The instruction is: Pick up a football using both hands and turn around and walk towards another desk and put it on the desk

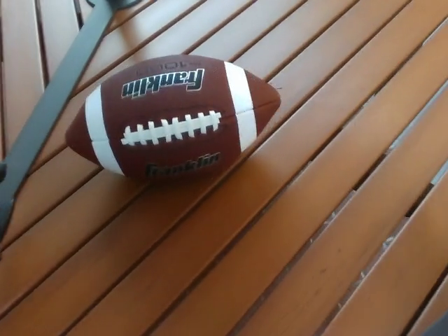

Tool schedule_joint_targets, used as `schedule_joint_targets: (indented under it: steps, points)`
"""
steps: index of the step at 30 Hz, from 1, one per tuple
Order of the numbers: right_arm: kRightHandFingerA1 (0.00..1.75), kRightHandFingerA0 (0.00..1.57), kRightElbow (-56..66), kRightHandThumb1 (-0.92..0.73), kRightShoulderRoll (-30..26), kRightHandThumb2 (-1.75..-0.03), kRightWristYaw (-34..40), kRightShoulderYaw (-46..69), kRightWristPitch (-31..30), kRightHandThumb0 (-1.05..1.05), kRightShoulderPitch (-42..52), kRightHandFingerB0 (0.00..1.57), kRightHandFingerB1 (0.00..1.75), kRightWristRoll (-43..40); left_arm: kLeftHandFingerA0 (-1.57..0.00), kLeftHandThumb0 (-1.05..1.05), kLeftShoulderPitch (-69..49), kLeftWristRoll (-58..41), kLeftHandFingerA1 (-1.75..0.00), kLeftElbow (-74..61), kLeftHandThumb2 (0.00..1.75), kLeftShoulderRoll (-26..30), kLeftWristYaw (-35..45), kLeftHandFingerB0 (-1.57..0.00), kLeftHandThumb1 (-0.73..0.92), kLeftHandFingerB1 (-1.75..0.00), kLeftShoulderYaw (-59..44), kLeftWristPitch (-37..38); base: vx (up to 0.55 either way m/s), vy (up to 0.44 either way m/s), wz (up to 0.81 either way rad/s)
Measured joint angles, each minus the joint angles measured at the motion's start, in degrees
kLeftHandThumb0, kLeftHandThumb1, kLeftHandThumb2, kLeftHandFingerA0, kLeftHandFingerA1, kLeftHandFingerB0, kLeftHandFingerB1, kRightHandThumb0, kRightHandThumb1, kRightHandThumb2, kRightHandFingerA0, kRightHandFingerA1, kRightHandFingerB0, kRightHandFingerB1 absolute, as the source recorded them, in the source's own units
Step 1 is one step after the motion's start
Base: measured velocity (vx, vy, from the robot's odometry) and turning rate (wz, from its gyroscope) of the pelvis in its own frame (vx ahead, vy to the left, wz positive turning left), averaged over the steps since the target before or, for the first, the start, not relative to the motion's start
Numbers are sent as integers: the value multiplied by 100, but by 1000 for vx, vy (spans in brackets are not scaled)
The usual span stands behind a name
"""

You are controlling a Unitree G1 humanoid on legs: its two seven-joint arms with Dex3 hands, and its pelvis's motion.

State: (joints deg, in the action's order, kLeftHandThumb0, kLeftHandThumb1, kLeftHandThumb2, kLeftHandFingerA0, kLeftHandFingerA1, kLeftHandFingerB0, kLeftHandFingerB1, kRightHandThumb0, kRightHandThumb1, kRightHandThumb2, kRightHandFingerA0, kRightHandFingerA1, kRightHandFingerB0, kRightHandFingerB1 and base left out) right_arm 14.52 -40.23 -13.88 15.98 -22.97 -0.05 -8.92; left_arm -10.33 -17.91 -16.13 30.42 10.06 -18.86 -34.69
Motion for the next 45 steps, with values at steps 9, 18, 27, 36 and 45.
schedule_joint_targets:
  steps: [9,18,27,36,45]
  points:
    - [83,121,-245,-50,114,-118,-109,1866,393,-4,1197,102,75,-320,-83,6,-1178,-188,-49,393,83,113,241,-73,67,-49,-1875,75,0,0,-4]
    - [115,129,-1489,-43,150,-128,-85,3458,982,-4,2314,108,97,-514,-126,7,-2267,-417,-88,1770,119,386,402,-108,38,-69,-3593,414,-57,8,-5]
    - [115,130,-2850,-47,212,-117,26,4445,1663,-6,3201,108,98,-606,-123,2,-3256,-607,-107,3256,131,613,332,-104,34,-80,-5047,771,-233,171,6]
    - [115,130,-3852,-47,275,-117,126,4998,2266,-6,3637,108,98,-685,-123,2,-3712,-744,-107,4405,131,666,270,-104,34,-80,-5889,999,-321,-69,-4]
    - [115,130,-4683,-47,270,-117,248,5395,2775,-6,3822,108,98,-730,-123,2,-3947,-839,-107,5209,131,775,260,-104,34,-80,-6565,1261,-284,73,-2]
